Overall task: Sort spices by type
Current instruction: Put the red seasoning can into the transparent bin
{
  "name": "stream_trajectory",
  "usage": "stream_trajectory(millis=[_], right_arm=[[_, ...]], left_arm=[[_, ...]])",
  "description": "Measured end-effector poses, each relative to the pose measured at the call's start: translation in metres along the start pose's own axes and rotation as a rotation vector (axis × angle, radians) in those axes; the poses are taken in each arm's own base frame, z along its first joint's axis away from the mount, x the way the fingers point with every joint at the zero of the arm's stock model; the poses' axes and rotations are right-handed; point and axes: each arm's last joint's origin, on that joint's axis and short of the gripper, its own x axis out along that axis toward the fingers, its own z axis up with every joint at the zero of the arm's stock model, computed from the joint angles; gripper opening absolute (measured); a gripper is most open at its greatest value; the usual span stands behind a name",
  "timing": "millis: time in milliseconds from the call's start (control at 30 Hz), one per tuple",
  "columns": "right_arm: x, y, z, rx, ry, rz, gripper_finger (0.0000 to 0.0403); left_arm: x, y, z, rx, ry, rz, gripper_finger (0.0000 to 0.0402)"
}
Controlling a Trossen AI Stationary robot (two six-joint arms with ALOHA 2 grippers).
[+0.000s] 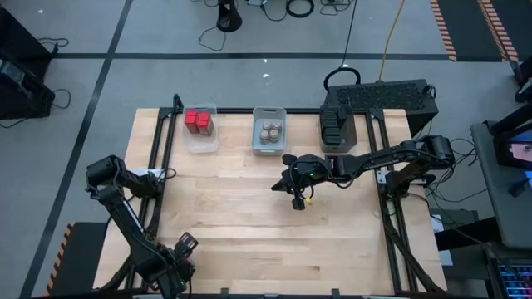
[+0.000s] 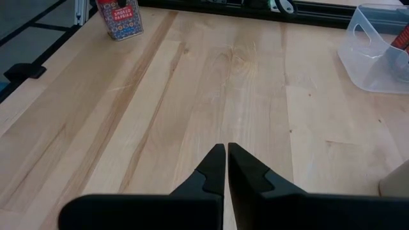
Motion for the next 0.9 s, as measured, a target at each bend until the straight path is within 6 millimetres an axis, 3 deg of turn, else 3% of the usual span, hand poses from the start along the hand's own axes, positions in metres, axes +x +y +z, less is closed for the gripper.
stream_trajectory(millis=[133,333,667,900], right_arm=[[0.0,0.0,0.0,0.0,0.0,0.0,0.0],[0.0,0.0,0.0,0.0,0.0,0.0,0.0],[0.0,0.0,0.0,-0.001,0.0,0.0,0.0],[0.0,0.0,0.0,-0.02,0.0,0.0,0.0]], left_arm=[[-0.005,0.005,0.0,-0.022,-0.025,0.029,0.0235],[-0.04,0.031,-0.015,-0.197,-0.105,0.141,0.0234],[-0.103,0.108,-0.08,-0.716,-0.161,0.404,0.0234],[-0.128,0.159,-0.119,-0.759,-0.174,0.556,0.0234]])
